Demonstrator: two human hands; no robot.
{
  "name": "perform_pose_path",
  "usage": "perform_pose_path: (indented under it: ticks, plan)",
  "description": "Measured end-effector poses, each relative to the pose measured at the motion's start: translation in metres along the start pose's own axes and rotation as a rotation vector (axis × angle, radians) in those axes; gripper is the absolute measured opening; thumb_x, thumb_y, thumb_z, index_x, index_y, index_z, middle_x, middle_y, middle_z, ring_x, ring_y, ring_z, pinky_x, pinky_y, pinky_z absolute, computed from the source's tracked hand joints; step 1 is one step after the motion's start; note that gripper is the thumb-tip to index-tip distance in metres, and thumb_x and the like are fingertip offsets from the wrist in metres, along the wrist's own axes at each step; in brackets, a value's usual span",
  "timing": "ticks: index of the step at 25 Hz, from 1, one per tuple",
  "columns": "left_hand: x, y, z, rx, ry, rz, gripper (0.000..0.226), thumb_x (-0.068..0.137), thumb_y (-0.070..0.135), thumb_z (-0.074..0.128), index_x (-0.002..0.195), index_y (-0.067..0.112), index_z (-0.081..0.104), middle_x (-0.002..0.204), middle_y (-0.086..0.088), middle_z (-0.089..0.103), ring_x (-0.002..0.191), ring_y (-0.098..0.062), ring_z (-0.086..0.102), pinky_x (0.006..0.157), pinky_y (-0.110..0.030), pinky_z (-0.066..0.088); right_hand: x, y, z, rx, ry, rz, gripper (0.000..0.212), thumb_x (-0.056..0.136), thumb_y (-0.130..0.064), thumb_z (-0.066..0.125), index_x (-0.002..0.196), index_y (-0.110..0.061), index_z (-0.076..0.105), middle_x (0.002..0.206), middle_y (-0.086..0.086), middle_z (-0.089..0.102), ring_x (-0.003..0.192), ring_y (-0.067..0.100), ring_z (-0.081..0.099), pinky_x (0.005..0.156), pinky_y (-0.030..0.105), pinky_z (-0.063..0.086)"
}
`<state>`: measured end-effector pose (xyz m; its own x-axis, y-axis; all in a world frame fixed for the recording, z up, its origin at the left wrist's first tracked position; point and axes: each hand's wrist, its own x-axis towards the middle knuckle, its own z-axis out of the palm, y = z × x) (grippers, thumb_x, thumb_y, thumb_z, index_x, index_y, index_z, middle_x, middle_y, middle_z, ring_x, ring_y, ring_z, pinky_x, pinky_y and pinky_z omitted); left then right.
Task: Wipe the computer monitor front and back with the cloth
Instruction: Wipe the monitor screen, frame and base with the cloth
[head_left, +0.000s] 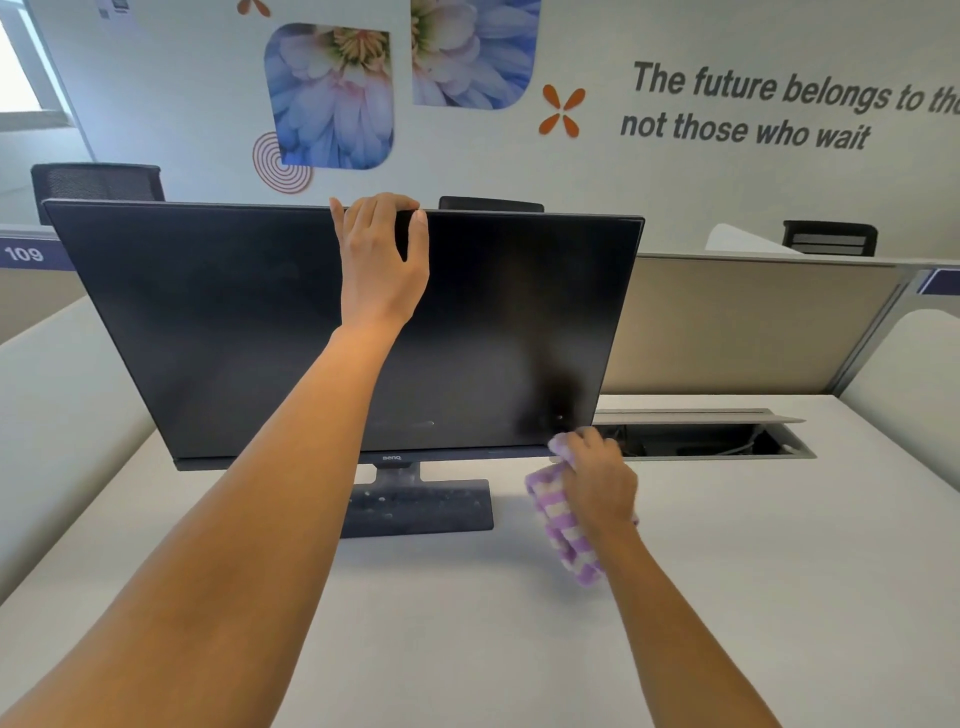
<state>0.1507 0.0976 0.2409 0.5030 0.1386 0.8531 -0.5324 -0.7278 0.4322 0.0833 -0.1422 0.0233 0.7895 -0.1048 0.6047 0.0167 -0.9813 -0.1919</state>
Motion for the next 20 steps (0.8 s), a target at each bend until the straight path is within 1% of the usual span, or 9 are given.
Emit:
perform_pose_path:
  ticks: [2,3,6,8,10,13,15,18,20]
  plan:
    - [0.0,-0.001,-0.001,0.0,-0.001,0.004,0.028,0.095,0.028,0.04,0.105,0.01,0.059,0.106,-0.004,0.062,0.112,-0.016,0.048,0.117,-0.034,0.0,-0.001,-0.024,0.007,0.031,-0.018,-0.168,0.026,0.068,-0.004,0.077,0.084,-0.023,0.071,0.084,0.001,0.067,0.063,0.022,0.061,0.04,0.024,0.047]
    - [-0.001,-0.002,-0.001,-0.001,-0.003,0.007,0.028,0.095,0.028,0.04,0.106,0.011,0.059,0.107,-0.004,0.062,0.113,-0.016,0.048,0.117,-0.034,0.0,0.001,-0.03,0.01,0.051,-0.035,-0.205,0.025,0.065,-0.008,0.083,0.084,-0.022,0.073,0.085,0.002,0.069,0.064,0.021,0.064,0.042,0.024,0.05]
    - [-0.001,-0.002,-0.002,-0.006,-0.011,0.013,0.027,0.095,0.027,0.041,0.107,0.011,0.059,0.108,-0.003,0.061,0.114,-0.015,0.047,0.117,-0.034,0.0,0.009,-0.024,0.011,0.039,-0.071,-0.199,0.03,0.059,-0.018,0.089,0.085,-0.02,0.075,0.086,0.002,0.071,0.066,0.021,0.066,0.046,0.024,0.052]
    - [0.0,-0.001,-0.001,-0.01,-0.01,0.009,0.027,0.095,0.027,0.041,0.107,0.011,0.059,0.108,-0.003,0.061,0.114,-0.015,0.047,0.117,-0.034,0.0,0.007,-0.004,0.011,-0.001,-0.1,-0.084,0.024,0.069,-0.016,0.083,0.091,-0.021,0.073,0.092,0.003,0.07,0.073,0.022,0.064,0.05,0.025,0.051]
    - [0.0,-0.001,-0.001,-0.006,-0.006,0.006,0.027,0.095,0.027,0.041,0.106,0.011,0.059,0.108,-0.003,0.061,0.114,-0.015,0.047,0.117,-0.034,0.0,0.008,0.017,0.009,0.016,-0.082,0.164,0.016,0.084,-0.016,0.069,0.1,-0.019,0.07,0.1,0.005,0.066,0.082,0.024,0.06,0.057,0.027,0.047]
    - [-0.001,-0.001,-0.001,-0.006,0.001,0.007,0.027,0.095,0.027,0.041,0.106,0.011,0.059,0.108,-0.004,0.061,0.114,-0.016,0.047,0.117,-0.035,0.0,0.012,0.024,-0.002,0.222,0.098,0.525,0.017,0.092,-0.023,0.06,0.105,-0.014,0.066,0.106,0.008,0.065,0.087,0.027,0.061,0.066,0.028,0.045]
    - [-0.001,-0.001,-0.001,-0.001,0.001,0.012,0.026,0.095,0.027,0.041,0.106,0.011,0.059,0.108,-0.004,0.061,0.114,-0.016,0.047,0.117,-0.035,0.001,0.013,0.018,-0.003,0.297,0.155,0.571,0.02,0.093,-0.027,0.058,0.107,-0.014,0.065,0.107,0.008,0.065,0.088,0.026,0.062,0.069,0.026,0.044]
    - [-0.002,0.0,-0.001,-0.004,-0.001,0.009,0.027,0.095,0.027,0.04,0.106,0.011,0.059,0.107,-0.004,0.062,0.113,-0.017,0.048,0.117,-0.036,0.001,0.002,0.012,0.009,0.257,0.025,0.454,0.019,0.092,-0.024,0.06,0.109,-0.015,0.066,0.11,0.007,0.066,0.092,0.026,0.063,0.073,0.031,0.05]
    - [-0.001,-0.001,-0.001,-0.001,-0.002,0.016,0.027,0.095,0.027,0.04,0.106,0.011,0.059,0.108,-0.004,0.062,0.113,-0.016,0.048,0.117,-0.035,0.001,-0.008,0.016,0.018,0.106,-0.21,0.376,0.021,0.094,-0.024,0.057,0.113,-0.019,0.065,0.117,0.003,0.064,0.1,0.022,0.06,0.08,0.03,0.051]
